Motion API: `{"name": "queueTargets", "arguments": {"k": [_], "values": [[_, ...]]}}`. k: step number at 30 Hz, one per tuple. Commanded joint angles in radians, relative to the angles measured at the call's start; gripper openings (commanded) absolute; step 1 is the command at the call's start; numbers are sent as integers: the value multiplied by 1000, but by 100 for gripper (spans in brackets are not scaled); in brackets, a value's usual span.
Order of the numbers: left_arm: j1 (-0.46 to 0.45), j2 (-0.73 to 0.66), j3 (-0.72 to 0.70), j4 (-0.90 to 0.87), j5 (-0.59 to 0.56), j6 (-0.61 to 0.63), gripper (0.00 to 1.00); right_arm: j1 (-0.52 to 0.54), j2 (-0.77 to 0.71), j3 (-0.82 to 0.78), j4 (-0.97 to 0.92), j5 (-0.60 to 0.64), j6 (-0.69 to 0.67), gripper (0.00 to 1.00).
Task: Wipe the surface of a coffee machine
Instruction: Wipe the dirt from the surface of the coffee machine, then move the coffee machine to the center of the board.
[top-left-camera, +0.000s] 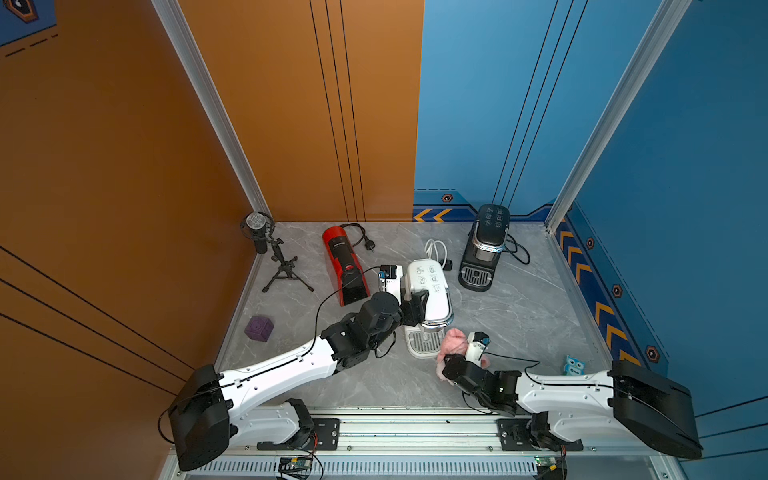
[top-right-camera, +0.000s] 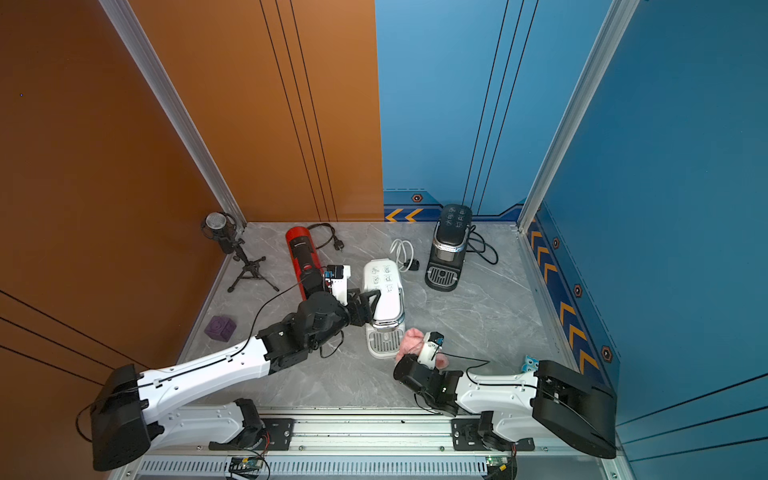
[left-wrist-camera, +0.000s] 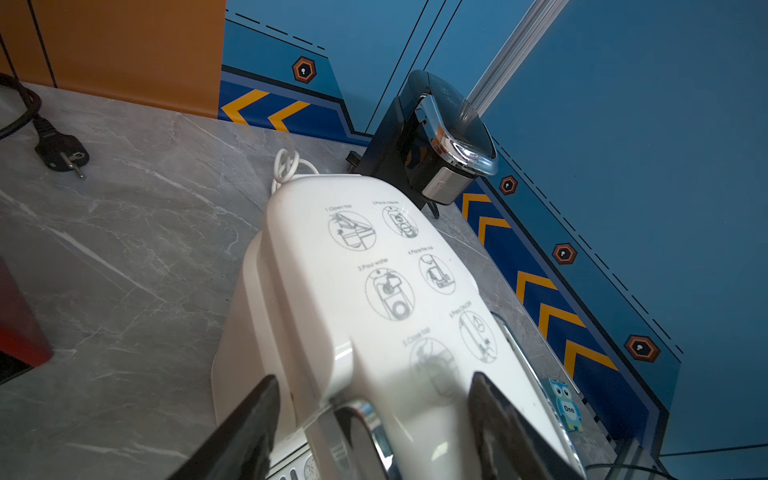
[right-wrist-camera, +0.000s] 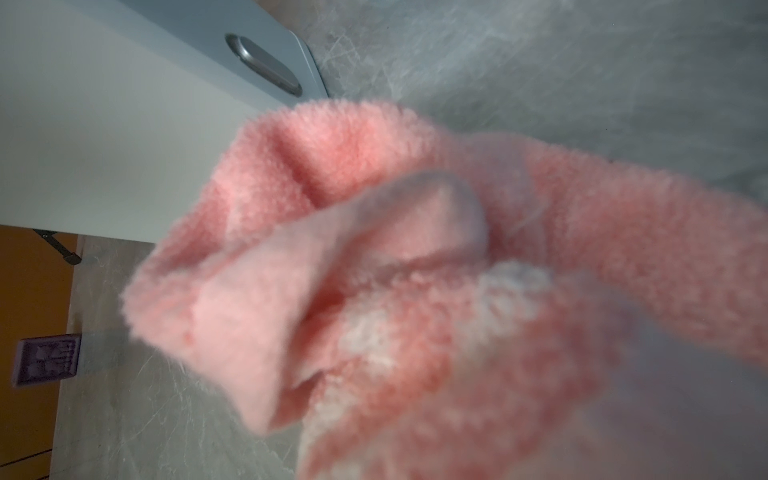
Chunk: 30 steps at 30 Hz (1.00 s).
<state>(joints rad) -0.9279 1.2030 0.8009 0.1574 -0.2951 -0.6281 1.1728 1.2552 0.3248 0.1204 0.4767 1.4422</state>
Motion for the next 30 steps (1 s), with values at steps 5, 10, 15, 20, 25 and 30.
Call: {"name": "queueTargets", "arguments": {"k": [5,10,15,20,25,30], "values": [[25,30,-82,-267,31,47,72,108,49,123,-172,37,79,0],[32,40,-89,-254,40,43,72,114,94,113,-132,22,118,0],[38,31,-95,-256,36,41,72,48,168,131,-72,-5,68,0],[53,23,-98,-263,37,39,75,-50,249,164,12,-48,-17,0],[100,33,-84,-272,58,47,85,-117,332,213,58,-77,-74,0],[150,-19,-26,-327,107,90,93,-163,443,288,96,-125,-122,0]]}}
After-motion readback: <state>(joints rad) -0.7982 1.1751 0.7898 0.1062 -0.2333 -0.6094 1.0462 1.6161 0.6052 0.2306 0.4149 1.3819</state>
